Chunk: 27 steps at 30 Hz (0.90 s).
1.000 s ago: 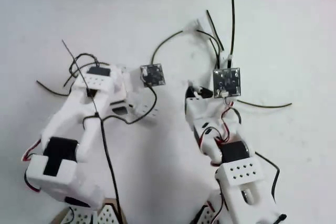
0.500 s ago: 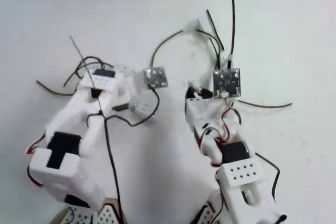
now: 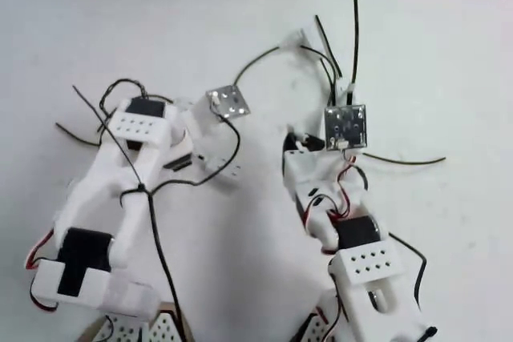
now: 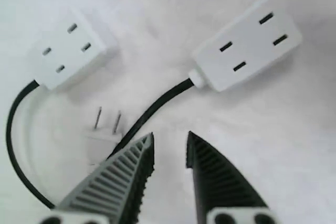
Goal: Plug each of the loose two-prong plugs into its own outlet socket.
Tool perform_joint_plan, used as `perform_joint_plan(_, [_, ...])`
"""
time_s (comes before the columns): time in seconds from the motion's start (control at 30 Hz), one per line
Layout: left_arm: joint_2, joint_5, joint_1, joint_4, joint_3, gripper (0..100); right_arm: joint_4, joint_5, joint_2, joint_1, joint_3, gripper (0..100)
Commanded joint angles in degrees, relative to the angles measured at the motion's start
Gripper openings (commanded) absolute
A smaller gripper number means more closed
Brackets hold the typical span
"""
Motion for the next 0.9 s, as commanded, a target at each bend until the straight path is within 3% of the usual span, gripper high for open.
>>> perform_joint_plan(0.0, [-2.8,-3.8,-0.6,-2.2,-1.1,29,-0.8,-0.5,-0.9,0.3,-0.4,1.7])
perform_joint_plan(0.07, [-2.8,-5.0,-0.6,-5.5,0.1,33,-0.8,-0.5,-0.9,0.3,-0.4,1.7])
perform_joint_plan(0.33, [-0.7,-14.1,0.7,-13.2,2.0,25,-1.3,-0.3,-0.9,0.3,0.4,1.7])
perform_joint_plan(0.5, [9.1,-14.1,0.8,-12.0,-6.2,25,-1.3,-0.3,-0.9,0.3,0.4,1.7])
perform_joint_plan(0.7, [17.7,-14.2,2.5,-2.3,-17.0,25,-1.3,-0.2,-0.9,0.3,0.4,1.7])
perform_joint_plan(0.87, [22.4,-14.2,2.7,-2.5,-19.9,23,-1.3,-0.1,-0.9,0.3,0.4,1.7])
